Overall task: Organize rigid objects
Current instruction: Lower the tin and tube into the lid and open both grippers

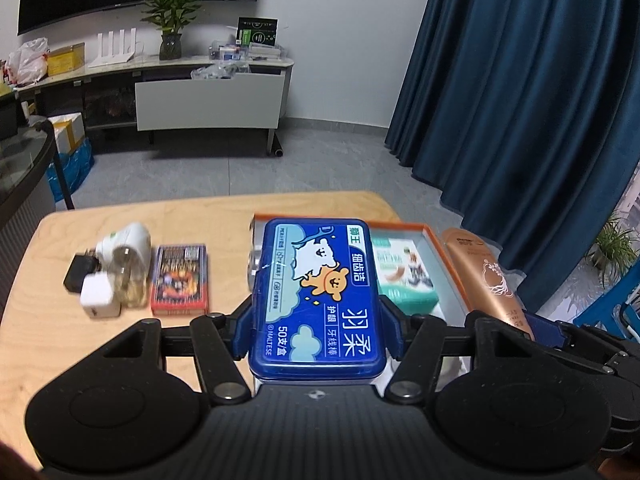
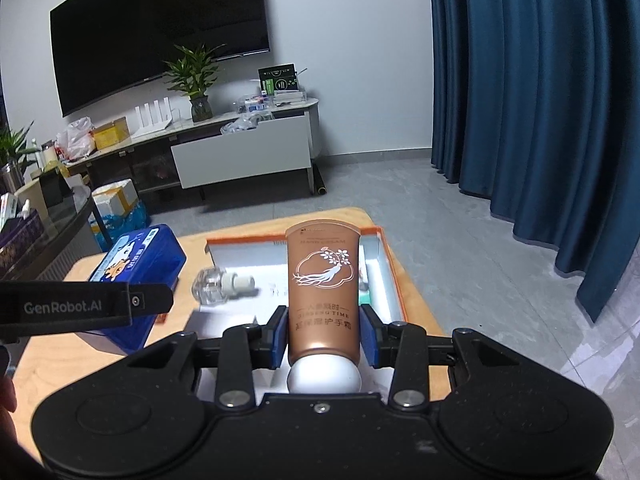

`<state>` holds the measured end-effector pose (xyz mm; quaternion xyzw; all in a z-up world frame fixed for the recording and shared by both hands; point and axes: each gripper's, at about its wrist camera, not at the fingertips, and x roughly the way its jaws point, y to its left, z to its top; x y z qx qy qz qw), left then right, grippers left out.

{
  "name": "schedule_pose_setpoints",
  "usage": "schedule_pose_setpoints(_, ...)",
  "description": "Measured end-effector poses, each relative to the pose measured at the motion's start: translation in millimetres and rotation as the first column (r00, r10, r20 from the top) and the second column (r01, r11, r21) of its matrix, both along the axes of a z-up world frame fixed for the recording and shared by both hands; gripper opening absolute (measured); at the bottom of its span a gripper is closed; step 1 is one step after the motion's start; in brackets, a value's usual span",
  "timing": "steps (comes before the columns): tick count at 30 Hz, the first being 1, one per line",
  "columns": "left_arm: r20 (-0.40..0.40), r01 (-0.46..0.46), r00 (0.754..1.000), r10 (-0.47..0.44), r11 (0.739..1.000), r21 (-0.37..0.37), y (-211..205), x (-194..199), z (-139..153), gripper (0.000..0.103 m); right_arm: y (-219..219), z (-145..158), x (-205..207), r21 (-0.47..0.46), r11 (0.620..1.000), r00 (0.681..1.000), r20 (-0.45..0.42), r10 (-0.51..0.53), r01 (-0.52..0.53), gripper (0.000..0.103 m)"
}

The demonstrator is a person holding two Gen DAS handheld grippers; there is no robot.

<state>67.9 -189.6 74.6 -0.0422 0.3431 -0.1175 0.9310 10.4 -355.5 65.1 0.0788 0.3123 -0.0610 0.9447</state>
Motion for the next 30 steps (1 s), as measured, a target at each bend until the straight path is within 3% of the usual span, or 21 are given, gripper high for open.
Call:
schedule_pose_setpoints(11,-0.021,0.025,0.999,-0.025,1.0,-0.006,-10,36,4,0.062,-16,5,46,0.037,0.999,1.0,-0.027,0.0,0.001,0.045)
schedule_pose_setpoints(30,-0.074,0.034,0.997,-0.034,0.999,0.003,-18,68,-4,0.062,-22,-9,78,0.049,0.999,0.996,-0.084,0.009,-0.005,0.046)
